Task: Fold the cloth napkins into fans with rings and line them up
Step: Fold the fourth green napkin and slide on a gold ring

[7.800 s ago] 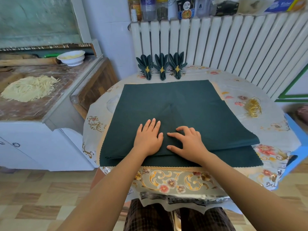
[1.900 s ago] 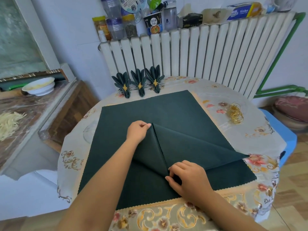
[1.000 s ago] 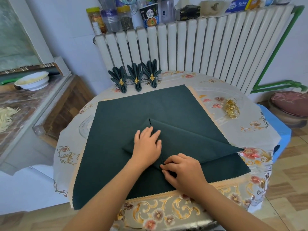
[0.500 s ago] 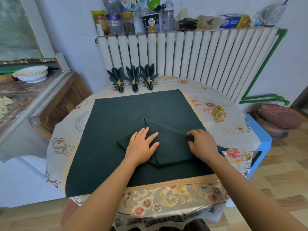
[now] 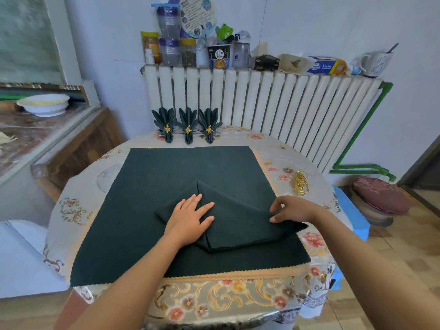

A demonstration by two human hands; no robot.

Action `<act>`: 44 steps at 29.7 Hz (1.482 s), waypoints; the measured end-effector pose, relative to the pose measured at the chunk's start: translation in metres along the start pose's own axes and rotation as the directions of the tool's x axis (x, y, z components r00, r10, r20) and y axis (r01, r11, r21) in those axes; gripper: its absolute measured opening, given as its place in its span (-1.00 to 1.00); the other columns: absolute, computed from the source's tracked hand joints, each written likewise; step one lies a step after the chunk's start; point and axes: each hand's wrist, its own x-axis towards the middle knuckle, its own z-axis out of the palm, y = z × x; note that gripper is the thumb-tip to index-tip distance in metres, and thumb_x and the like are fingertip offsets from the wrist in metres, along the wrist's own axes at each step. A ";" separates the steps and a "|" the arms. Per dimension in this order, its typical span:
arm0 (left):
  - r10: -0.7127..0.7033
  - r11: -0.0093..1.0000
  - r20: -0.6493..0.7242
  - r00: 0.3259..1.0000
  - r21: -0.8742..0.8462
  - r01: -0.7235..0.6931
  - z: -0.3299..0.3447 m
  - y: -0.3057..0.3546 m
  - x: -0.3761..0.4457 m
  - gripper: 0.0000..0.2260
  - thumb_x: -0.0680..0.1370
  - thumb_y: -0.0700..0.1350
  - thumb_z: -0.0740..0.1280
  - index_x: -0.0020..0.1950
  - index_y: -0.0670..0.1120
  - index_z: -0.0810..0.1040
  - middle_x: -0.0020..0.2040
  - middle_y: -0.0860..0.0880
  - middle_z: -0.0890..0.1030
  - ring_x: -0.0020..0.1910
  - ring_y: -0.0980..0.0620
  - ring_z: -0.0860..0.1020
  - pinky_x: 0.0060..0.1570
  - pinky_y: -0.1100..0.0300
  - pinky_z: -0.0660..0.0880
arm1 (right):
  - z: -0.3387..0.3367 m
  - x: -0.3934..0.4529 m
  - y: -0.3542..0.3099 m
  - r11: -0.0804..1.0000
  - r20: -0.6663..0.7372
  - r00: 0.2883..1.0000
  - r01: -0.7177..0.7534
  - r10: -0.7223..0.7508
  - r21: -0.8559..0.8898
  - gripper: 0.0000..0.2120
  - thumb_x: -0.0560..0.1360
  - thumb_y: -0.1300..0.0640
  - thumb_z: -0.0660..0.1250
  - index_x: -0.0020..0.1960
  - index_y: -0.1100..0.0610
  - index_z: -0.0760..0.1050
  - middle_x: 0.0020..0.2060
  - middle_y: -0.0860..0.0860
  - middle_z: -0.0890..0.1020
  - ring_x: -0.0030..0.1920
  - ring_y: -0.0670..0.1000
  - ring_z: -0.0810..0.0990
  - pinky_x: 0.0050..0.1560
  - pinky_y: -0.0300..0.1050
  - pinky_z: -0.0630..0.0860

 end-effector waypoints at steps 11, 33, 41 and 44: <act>-0.021 0.995 -0.066 0.998 -0.098 0.015 0.000 0.000 -0.002 -0.56 0.61 0.22 0.04 0.50 0.23 0.21 0.55 0.05 0.09 0.53 0.04 0.01 0.49 0.12 -0.08 | -0.032 0.014 -0.042 0.529 0.198 0.960 -0.065 -0.198 0.846 -0.73 0.56 0.32 0.05 0.07 0.37 0.50 -0.17 0.20 0.66 -0.17 0.09 0.67 -0.14 -0.12 0.60; -0.070 0.954 -0.181 0.981 -0.298 0.013 0.002 -0.002 -0.001 -0.44 0.58 0.25 -0.01 0.56 0.11 0.05 0.49 0.08 0.22 0.47 0.12 0.14 0.46 0.20 0.02 | 0.071 0.121 -0.114 0.957 -0.451 0.892 0.107 0.028 0.271 -0.77 0.46 -0.13 0.36 0.07 -0.08 0.53 0.01 -0.10 0.63 0.15 -0.05 0.50 0.11 -0.13 0.18; -0.051 0.974 -0.188 0.981 -0.227 0.007 0.004 -0.002 0.000 -0.57 0.60 0.13 0.12 0.48 0.14 0.27 0.52 0.03 0.16 0.49 0.06 0.08 0.47 0.16 -0.01 | 0.079 0.133 -0.118 0.932 -0.508 0.861 0.181 0.004 0.314 -0.86 0.47 -0.10 0.35 0.01 -0.14 0.57 -0.08 -0.16 0.63 0.11 -0.06 0.51 0.22 -0.05 0.22; -0.051 0.974 -0.199 0.979 -0.226 0.004 0.006 -0.003 0.000 -0.59 0.58 0.11 0.15 0.43 0.12 0.34 0.52 0.03 0.17 0.49 0.06 0.09 0.46 0.17 -0.02 | 0.081 0.135 -0.120 0.951 -0.502 0.865 0.141 0.016 0.274 -0.83 0.48 -0.11 0.34 0.05 -0.13 0.57 -0.07 -0.16 0.63 0.13 -0.04 0.49 0.19 -0.06 0.23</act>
